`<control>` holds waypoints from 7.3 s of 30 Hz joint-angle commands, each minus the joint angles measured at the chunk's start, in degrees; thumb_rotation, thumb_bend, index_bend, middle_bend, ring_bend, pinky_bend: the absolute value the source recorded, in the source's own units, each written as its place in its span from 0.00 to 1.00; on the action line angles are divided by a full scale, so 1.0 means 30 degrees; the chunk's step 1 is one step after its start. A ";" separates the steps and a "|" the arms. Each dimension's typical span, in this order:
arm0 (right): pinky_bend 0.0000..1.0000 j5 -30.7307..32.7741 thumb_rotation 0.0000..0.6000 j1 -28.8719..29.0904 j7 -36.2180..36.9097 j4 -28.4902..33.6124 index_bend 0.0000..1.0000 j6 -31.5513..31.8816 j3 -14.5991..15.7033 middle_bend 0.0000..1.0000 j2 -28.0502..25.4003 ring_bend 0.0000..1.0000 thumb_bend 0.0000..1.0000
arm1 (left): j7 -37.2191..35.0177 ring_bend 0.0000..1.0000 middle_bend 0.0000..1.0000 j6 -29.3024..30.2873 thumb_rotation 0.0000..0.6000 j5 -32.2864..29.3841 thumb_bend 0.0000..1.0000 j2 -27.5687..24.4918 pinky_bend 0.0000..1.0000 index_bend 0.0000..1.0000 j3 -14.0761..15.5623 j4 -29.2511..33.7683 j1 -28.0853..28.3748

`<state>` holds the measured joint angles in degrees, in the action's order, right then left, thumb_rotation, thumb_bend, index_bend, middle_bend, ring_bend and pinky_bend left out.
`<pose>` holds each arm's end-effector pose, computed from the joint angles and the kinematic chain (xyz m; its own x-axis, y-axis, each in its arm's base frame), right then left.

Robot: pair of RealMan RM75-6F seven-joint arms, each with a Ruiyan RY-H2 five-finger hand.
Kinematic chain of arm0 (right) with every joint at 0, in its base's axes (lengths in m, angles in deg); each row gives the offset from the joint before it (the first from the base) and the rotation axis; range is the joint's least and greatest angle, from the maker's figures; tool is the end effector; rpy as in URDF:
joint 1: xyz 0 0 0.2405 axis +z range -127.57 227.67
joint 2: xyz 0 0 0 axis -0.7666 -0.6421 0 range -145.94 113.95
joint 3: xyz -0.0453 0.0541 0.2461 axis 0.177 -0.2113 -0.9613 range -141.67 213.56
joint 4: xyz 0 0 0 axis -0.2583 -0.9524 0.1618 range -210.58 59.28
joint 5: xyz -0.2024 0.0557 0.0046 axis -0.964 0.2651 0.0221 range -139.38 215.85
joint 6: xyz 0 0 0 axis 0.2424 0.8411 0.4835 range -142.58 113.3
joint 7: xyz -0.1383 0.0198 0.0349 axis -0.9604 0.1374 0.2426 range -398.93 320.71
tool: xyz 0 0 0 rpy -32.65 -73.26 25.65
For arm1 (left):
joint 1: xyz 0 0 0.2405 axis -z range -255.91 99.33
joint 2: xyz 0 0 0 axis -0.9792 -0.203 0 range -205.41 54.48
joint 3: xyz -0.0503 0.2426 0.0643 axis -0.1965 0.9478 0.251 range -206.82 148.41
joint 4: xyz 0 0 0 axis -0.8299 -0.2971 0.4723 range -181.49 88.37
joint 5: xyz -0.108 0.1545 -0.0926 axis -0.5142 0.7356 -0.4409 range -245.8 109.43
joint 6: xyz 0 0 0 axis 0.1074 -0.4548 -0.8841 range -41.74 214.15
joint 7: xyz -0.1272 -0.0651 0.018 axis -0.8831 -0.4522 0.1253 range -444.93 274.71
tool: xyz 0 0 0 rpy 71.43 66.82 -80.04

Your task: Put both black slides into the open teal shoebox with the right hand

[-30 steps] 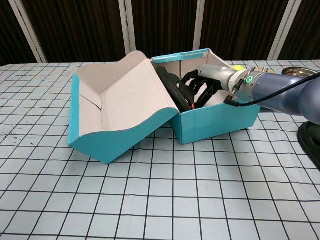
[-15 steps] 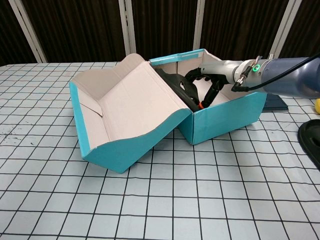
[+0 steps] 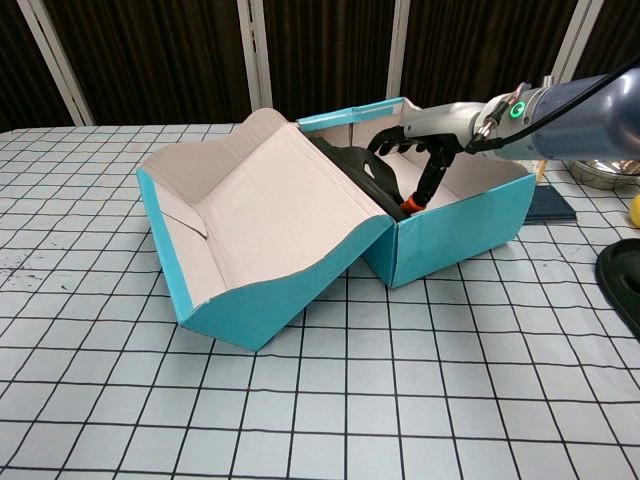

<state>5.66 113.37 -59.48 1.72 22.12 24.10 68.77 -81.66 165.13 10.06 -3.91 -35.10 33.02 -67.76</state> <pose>-0.0938 -0.4256 -0.0077 0.3840 -0.4618 0.7996 -0.9197 -0.2685 0.2866 -0.3420 0.2275 0.1420 0.5052 0.0080 0.8629 0.8613 0.0586 -0.5048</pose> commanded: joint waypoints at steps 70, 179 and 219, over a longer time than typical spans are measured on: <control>0.56 -0.6295 1.00 -0.2474 0.5932 1.0035 0.54 -0.4546 0.1318 0.48 -0.7732 0.53 0.28 | -0.0545 0.00 0.00 0.0237 1.00 -0.0178 0.36 -0.0268 0.11 0.09 -0.0200 0.0095 -0.0226; 0.01 0.3116 1.00 0.0092 -0.5096 0.7592 0.07 0.1407 1.0850 0.11 -0.8284 0.07 0.33 | 0.0274 0.00 0.00 -0.0140 1.00 -0.0537 0.36 -0.0066 0.11 0.09 -0.0176 0.0181 -0.0110; 0.00 0.5626 1.00 0.1524 -0.5863 0.4915 0.07 -0.0080 1.2499 0.11 -0.6368 0.07 0.33 | -0.0534 0.00 0.00 0.2361 1.00 0.1935 0.36 0.0561 0.11 0.09 -0.0162 0.0163 -0.0185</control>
<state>22.27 117.75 -76.83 16.22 21.78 61.36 49.71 -83.27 172.21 15.86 -2.23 -35.58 33.52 -68.32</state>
